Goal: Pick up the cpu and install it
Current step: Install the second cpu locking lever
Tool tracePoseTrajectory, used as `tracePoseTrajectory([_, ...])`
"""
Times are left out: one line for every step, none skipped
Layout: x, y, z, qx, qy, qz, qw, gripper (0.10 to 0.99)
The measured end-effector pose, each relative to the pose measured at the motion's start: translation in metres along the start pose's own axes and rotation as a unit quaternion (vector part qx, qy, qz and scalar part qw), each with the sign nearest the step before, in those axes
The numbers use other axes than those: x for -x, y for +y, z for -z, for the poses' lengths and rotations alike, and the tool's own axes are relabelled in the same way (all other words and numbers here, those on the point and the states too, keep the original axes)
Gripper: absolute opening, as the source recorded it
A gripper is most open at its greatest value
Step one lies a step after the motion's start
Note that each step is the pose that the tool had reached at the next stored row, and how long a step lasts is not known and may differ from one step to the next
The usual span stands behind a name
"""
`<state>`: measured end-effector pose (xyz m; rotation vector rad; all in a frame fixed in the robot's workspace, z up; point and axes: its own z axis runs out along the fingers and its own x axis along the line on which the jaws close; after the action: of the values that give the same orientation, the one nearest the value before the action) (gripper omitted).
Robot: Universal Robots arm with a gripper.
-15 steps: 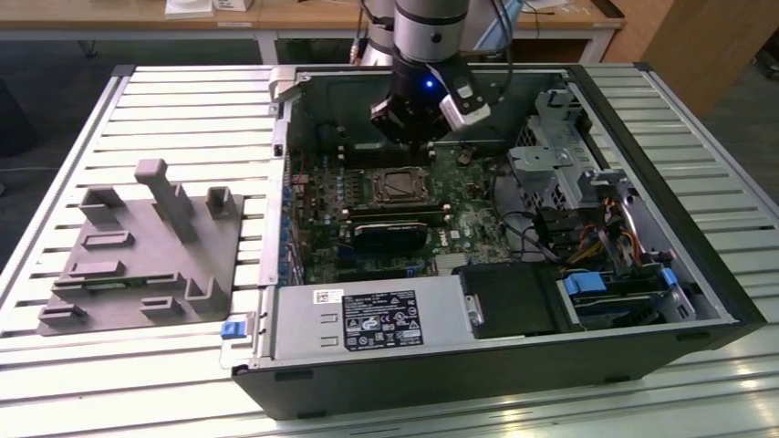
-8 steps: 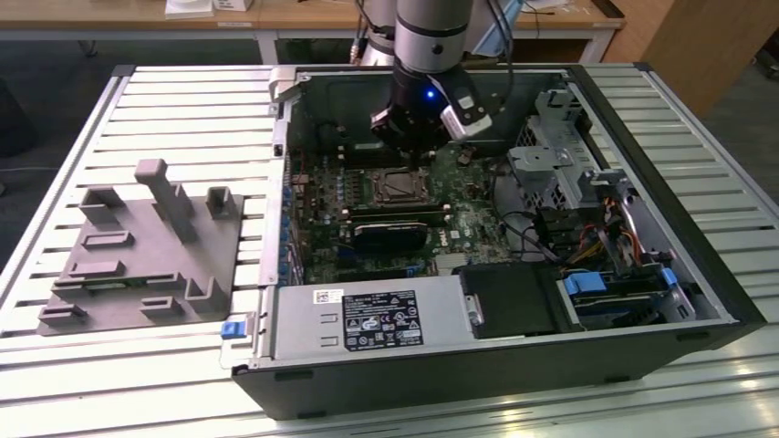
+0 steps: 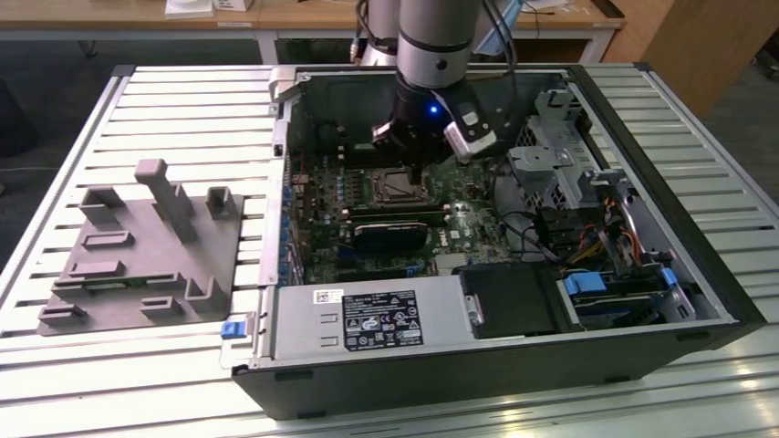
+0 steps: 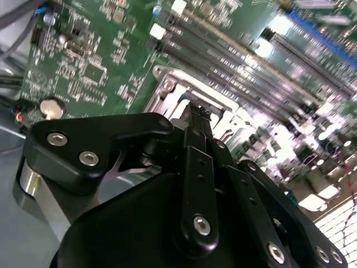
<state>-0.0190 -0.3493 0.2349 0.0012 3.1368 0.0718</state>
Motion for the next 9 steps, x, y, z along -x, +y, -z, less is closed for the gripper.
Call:
tracePoseTrajectory([0.0000,-0.0021,0.0000,0.0001,0.0000,0.000,1.0000,0.106])
tracePoseTrajectory([0.0000,-0.0041,0.0001,0.0000,0.0000,0.000,1.0000,0.106])
tracePoseTrajectory([-0.0001,-0.0059,0.0001,0.0000,0.0000,0.000,1.0000,0.106])
tracePoseTrajectory([-0.0003,-0.0075,0.0001,0.0000,0.0000,0.000,1.0000,0.106])
tracePoseTrajectory([-0.0007,-0.0089,0.0001,0.0000,0.0000,0.000,1.0000,0.106])
tracePoseTrajectory([-0.0019,-0.0098,0.0001,0.0000,0.0000,0.000,1.0000,0.106])
tracePoseTrajectory([-0.0042,-0.0104,0.0002,0.0000,0.0000,0.000,1.0000,0.106])
tracePoseTrajectory([-0.0062,-0.0111,0.0001,0.0000,0.0000,0.000,1.0000,0.106])
tracePoseTrajectory([-0.0082,-0.0118,0.0001,0.0000,0.0000,0.000,1.0000,0.106])
